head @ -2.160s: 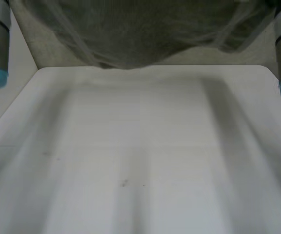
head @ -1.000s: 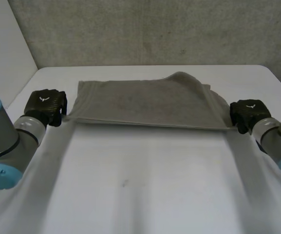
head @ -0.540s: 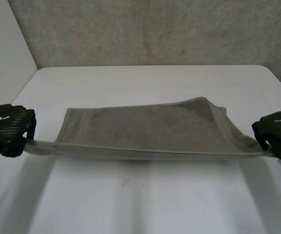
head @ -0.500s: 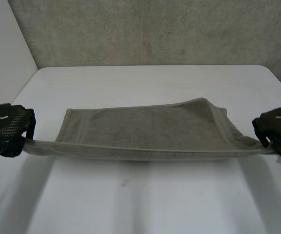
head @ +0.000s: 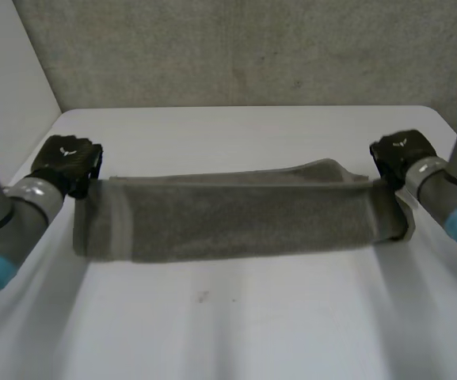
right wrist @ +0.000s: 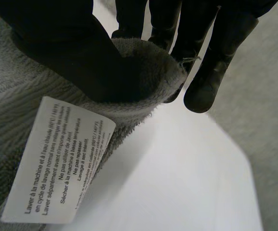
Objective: Fold the towel.
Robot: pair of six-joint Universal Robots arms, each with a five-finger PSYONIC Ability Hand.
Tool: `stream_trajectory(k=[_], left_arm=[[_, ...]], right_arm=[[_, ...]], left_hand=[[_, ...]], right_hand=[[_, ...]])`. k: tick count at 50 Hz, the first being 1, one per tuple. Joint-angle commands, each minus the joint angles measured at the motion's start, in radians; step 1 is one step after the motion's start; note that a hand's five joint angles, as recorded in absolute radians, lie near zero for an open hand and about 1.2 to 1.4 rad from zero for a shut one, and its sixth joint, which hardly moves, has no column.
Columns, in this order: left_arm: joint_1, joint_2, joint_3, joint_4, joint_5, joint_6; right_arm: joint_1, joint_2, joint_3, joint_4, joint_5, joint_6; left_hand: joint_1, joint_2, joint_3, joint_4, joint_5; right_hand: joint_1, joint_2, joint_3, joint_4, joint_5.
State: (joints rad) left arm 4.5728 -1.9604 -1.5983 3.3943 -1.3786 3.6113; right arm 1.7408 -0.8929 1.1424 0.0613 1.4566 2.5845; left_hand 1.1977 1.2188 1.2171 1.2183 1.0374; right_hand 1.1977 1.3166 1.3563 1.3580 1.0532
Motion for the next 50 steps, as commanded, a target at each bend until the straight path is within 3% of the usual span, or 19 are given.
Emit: stream_trajectory(k=[1, 3, 4, 6, 11, 13, 15, 20, 24, 29, 36, 44, 50], left_arm=[[-0.06, -0.198, 0.433, 0.005, -0.065, -0.008], [-0.08, -0.206, 0.521, 0.023, -0.086, -0.011], [-0.093, -0.207, 0.593, 0.057, -0.109, -0.016], [-0.1, -0.203, 0.641, 0.109, -0.128, -0.026], [-0.098, -0.131, 0.661, 0.272, -0.171, -0.11], [-0.095, -0.101, 0.647, 0.298, -0.178, -0.152], [-0.091, -0.062, 0.585, 0.297, -0.181, -0.209], [-0.066, -0.051, 0.445, 0.283, -0.178, -0.221], [-0.054, -0.049, 0.331, 0.272, -0.171, -0.221], [-0.037, -0.052, 0.15, 0.263, -0.148, -0.217], [-0.017, -0.052, -0.099, 0.261, -0.054, -0.198], [0.014, 0.038, -0.261, 0.249, -0.047, -0.102], [0.049, 0.142, -0.322, 0.249, -0.045, -0.088]], right_arm=[[0.025, 0.071, -0.219, -0.209, 0.05, 0.0], [0.042, 0.03, -0.251, -0.398, 0.08, 0.009], [0.042, 0.029, -0.251, -0.399, 0.08, 0.009], [0.051, -0.059, -0.212, -0.615, 0.087, 0.014], [0.054, -0.176, -0.083, -0.835, 0.087, 0.043], [0.052, -0.198, -0.052, -0.839, 0.082, 0.06], [0.052, -0.208, -0.032, -0.822, 0.079, 0.077], [0.043, -0.207, 0.011, -0.664, 0.039, 0.095], [0.036, -0.164, 0.057, -0.494, -0.074, 0.095], [0.025, -0.091, 0.12, -0.381, -0.146, 0.079], [0.017, 0.002, 0.206, -0.262, -0.153, 0.016], [-0.029, -0.023, 0.333, -0.221, -0.171, -0.009], [-0.035, -0.072, 0.404, -0.23, -0.171, 0.052]], left_hand=[[0.199, 0.178, 0.179, 0.178, 0.184], [0.199, 0.178, 0.179, 0.178, 0.184], [0.199, 0.178, 0.179, 0.178, 0.184], [0.199, 0.178, 0.179, 0.178, 0.184], [0.199, 0.178, 0.179, 0.178, 0.184], [0.199, 0.178, 0.179, 0.178, 0.184], [0.199, 0.178, 0.179, 0.178, 0.184], [0.199, 0.178, 0.179, 0.178, 0.184], [0.199, 0.178, 0.179, 0.178, 0.184], [0.199, 0.178, 0.179, 0.178, 0.184], [0.199, 0.178, 0.179, 0.178, 0.184], [0.199, 0.178, 0.179, 0.178, 0.184], [0.199, 0.178, 0.179, 0.178, 0.184]], right_hand=[[0.199, 0.08, 0.04, 0.038, 0.169], [0.199, 0.08, 0.04, 0.038, 0.169], [0.199, 0.08, 0.04, 0.038, 0.169], [0.199, 0.08, 0.04, 0.038, 0.169], [0.199, 0.08, 0.04, 0.038, 0.169], [0.199, 0.08, 0.04, 0.038, 0.169], [0.199, 0.08, 0.04, 0.038, 0.169], [0.199, 0.08, 0.04, 0.038, 0.169], [0.199, 0.08, 0.04, 0.038, 0.169], [0.199, 0.08, 0.04, 0.038, 0.169], [0.199, 0.08, 0.04, 0.038, 0.169], [0.199, 0.08, 0.04, 0.038, 0.169], [0.199, 0.08, 0.04, 0.038, 0.169]])
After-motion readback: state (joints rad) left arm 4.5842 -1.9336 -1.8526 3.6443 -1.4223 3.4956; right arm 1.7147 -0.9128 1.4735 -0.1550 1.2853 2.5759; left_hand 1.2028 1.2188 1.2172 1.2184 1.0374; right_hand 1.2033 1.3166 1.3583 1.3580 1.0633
